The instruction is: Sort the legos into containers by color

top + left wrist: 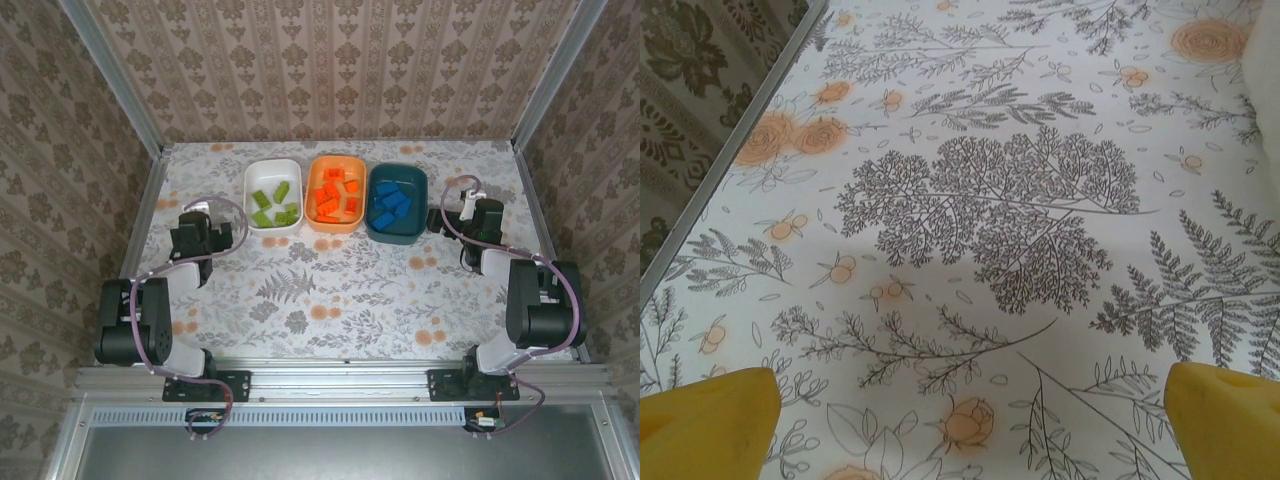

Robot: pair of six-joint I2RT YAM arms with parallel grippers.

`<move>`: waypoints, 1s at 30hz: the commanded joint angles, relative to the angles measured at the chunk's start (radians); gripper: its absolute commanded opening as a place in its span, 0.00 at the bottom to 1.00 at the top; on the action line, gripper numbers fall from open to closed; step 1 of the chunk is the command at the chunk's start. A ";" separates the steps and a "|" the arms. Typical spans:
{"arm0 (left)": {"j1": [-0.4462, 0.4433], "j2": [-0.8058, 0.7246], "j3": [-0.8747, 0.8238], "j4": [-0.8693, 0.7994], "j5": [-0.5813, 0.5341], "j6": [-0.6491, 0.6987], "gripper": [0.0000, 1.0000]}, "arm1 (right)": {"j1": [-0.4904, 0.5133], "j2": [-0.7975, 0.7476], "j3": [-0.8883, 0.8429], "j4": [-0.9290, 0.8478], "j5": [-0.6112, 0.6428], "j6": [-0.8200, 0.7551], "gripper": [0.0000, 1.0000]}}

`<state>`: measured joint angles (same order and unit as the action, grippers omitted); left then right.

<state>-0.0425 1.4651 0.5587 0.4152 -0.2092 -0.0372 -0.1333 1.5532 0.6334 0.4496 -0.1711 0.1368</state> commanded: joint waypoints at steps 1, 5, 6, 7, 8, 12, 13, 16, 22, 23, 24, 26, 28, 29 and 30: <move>0.024 0.007 -0.001 0.111 0.079 0.043 1.00 | 0.003 -0.018 -0.009 0.031 0.007 0.006 1.00; 0.041 0.006 -0.061 0.216 0.119 0.042 1.00 | 0.006 -0.012 0.001 0.020 0.003 0.001 1.00; 0.043 0.006 -0.089 0.265 0.123 0.042 1.00 | 0.006 -0.008 0.006 0.014 0.001 0.001 1.00; 0.043 0.007 -0.111 0.306 0.125 0.042 1.00 | 0.006 -0.006 0.010 0.008 0.000 0.000 1.00; 0.043 0.007 -0.136 0.353 0.122 0.041 1.00 | 0.006 -0.002 0.014 0.003 -0.001 0.000 1.00; 0.051 0.024 -0.216 0.505 0.106 0.020 1.00 | 0.009 0.001 0.020 -0.006 0.002 -0.002 1.00; 0.055 0.038 -0.226 0.537 0.114 0.018 1.00 | 0.009 0.001 0.020 -0.006 0.004 -0.003 1.00; 0.057 0.066 -0.217 0.547 0.137 0.028 1.00 | 0.011 0.000 0.019 -0.005 0.007 -0.003 1.00; 0.029 0.070 -0.181 0.490 0.087 0.045 1.00 | 0.028 -0.012 0.003 0.016 0.029 -0.018 1.00; 0.027 0.071 -0.180 0.489 0.085 0.048 1.00 | 0.035 -0.018 -0.006 0.026 0.036 -0.026 1.00; 0.025 0.072 -0.178 0.487 0.080 0.051 1.00 | 0.046 -0.025 -0.019 0.043 0.049 -0.036 1.00; 0.014 0.072 -0.173 0.480 0.069 0.061 1.00 | 0.070 -0.040 -0.055 0.091 0.081 -0.055 1.00; 0.007 0.075 -0.172 0.480 0.059 0.067 1.00 | 0.097 -0.053 -0.103 0.169 0.126 -0.074 1.00; 0.007 0.075 -0.172 0.481 0.059 0.068 1.00 | 0.110 -0.056 -0.132 0.215 0.156 -0.080 1.00; 0.007 0.075 -0.173 0.481 0.059 0.068 1.00 | 0.117 -0.060 -0.164 0.269 0.175 -0.082 1.00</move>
<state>-0.0280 1.5326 0.3637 0.8757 -0.1310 0.0044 -0.0383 1.5208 0.5320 0.5690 -0.0807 0.0948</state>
